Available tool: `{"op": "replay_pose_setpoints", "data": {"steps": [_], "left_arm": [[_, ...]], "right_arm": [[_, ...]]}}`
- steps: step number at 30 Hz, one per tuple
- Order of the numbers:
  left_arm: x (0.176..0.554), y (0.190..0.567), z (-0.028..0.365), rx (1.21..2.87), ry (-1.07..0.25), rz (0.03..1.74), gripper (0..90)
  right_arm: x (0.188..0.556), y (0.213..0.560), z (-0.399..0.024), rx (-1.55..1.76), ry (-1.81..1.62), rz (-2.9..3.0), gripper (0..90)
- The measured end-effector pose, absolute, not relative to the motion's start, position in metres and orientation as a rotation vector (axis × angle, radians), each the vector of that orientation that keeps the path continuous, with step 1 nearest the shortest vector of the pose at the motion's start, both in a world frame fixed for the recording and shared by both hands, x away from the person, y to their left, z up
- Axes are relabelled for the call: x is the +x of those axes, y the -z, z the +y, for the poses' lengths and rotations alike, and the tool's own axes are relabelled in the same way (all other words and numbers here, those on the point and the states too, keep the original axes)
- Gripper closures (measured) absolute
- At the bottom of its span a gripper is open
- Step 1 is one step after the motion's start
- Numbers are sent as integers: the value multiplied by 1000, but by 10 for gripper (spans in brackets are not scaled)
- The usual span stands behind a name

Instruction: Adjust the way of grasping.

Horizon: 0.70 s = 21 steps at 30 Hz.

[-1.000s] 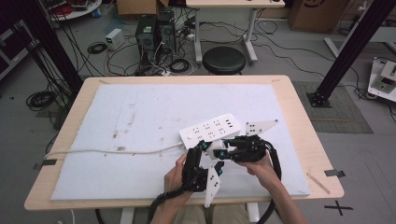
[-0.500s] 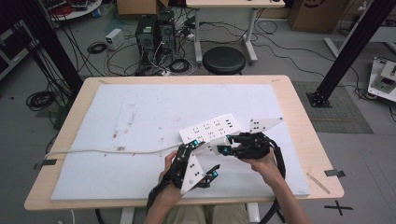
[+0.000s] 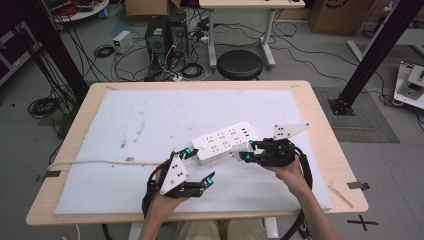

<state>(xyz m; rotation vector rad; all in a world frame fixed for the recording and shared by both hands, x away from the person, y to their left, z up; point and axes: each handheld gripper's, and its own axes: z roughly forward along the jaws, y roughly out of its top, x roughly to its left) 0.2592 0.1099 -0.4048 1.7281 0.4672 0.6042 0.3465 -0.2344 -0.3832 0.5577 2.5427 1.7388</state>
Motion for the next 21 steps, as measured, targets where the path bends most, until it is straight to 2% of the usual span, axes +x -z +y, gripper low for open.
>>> {"op": "replay_pose_setpoints", "data": {"steps": [6,21], "left_arm": [[258,406,137,1712,-538,511,214],[256,419,203,1640,-518,708,247]], "right_arm": [[347,383,-240,561,-1706,2533,635],[346,381,-252,596,-1677,2494,634]]}}
